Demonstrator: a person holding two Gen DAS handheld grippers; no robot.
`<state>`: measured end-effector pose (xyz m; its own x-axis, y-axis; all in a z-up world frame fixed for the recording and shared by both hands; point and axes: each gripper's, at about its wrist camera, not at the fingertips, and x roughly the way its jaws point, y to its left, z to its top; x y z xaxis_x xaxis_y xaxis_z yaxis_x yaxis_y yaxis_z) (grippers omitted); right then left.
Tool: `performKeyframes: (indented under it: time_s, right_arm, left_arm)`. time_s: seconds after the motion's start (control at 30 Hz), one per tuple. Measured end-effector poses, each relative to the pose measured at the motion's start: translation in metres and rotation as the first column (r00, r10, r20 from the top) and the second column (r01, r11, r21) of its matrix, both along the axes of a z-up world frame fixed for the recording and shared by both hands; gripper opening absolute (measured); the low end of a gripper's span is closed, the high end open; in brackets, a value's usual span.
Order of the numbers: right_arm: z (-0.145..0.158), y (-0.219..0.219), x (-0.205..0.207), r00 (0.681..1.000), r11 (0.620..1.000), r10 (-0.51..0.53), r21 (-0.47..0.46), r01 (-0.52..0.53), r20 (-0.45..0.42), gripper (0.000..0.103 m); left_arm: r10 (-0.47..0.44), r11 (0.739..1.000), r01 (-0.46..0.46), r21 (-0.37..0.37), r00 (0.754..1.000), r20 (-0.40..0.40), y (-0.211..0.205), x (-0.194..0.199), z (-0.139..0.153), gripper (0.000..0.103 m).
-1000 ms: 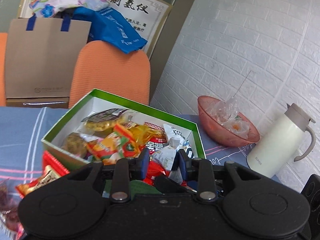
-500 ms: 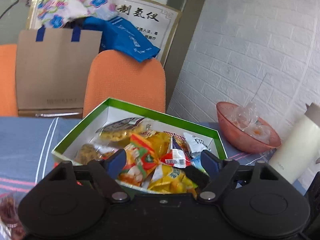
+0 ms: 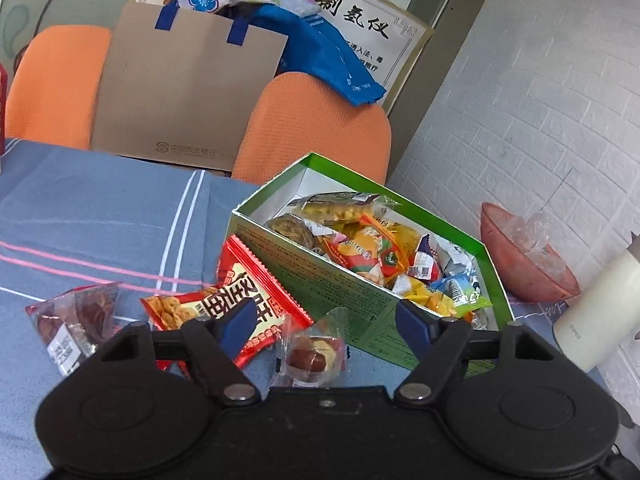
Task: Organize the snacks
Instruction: 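Grasp the small clear candy bag with both grippers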
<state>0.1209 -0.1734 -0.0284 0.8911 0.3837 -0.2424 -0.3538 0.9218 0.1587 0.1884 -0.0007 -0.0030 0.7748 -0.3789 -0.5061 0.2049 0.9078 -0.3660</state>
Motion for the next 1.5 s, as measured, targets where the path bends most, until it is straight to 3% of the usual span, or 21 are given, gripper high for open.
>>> performKeyframes:
  time_s: [0.13,0.17,0.2,0.47,0.6,0.7,0.93,1.17,1.23,1.3,1.33,1.5]
  right_arm:
    - [-0.001,0.003,-0.009,0.999,1.000,0.004,-0.016,-0.004,-0.041,0.103]
    - [-0.002,0.003,-0.011,0.998,1.000,0.008,-0.024,-0.010,-0.054,0.103]
    - [-0.003,0.003,-0.013,0.998,0.999,0.012,-0.034,-0.014,-0.066,0.103]
    - [-0.019,0.001,-0.033,0.980,0.998,0.029,-0.056,-0.040,-0.198,0.103]
    - [-0.023,0.005,-0.045,0.974,0.997,0.057,-0.046,-0.069,-0.220,0.103]
    - [-0.023,0.013,-0.050,0.972,0.993,0.083,-0.059,-0.098,-0.220,0.103]
    - [-0.022,0.036,-0.045,0.968,0.990,0.106,-0.068,-0.124,-0.229,0.103]
    - [-0.024,0.053,-0.027,0.964,0.988,0.064,-0.120,-0.098,-0.258,0.103]
    - [-0.024,0.054,-0.024,0.964,0.989,0.055,-0.119,-0.089,-0.261,0.102]
    - [-0.025,0.054,-0.023,0.967,0.990,0.042,-0.122,-0.075,-0.252,0.073]
    - [-0.026,0.054,-0.024,0.969,0.989,0.042,-0.128,-0.074,-0.242,0.068]
    - [-0.023,0.046,-0.031,0.976,0.990,0.059,-0.112,-0.084,-0.211,0.065]
  left_arm:
    - [-0.018,0.997,0.020,0.072,1.000,-0.022,-0.015,0.013,-0.012,0.103]
    - [-0.037,0.996,0.040,0.076,0.999,-0.039,-0.017,0.014,-0.017,0.084]
    - [-0.063,0.995,0.067,0.075,0.996,-0.056,-0.019,0.012,-0.021,0.072]
    - [-0.086,0.996,0.083,-0.030,0.989,-0.119,-0.012,-0.053,-0.032,0.081]
    - [-0.086,0.987,0.069,-0.144,0.989,-0.118,0.006,-0.084,-0.033,0.103]
    - [-0.066,0.976,0.036,-0.216,0.989,-0.130,0.018,-0.091,-0.029,0.103]
    - [-0.090,0.989,0.073,-0.128,0.988,-0.127,0.004,-0.072,-0.023,0.103]
    - [-0.110,0.989,0.092,-0.112,0.981,-0.162,-0.002,-0.059,-0.033,0.103]
    - [-0.131,0.987,0.112,-0.111,0.974,-0.183,-0.003,-0.057,-0.039,0.088]
    - [-0.128,0.988,0.109,-0.112,0.975,-0.179,-0.004,-0.059,-0.040,0.087]
    - [-0.127,0.988,0.108,-0.109,0.976,-0.178,-0.004,-0.061,-0.040,0.087]
    - [-0.126,0.987,0.109,-0.116,0.981,-0.149,-0.009,-0.066,-0.030,0.087]
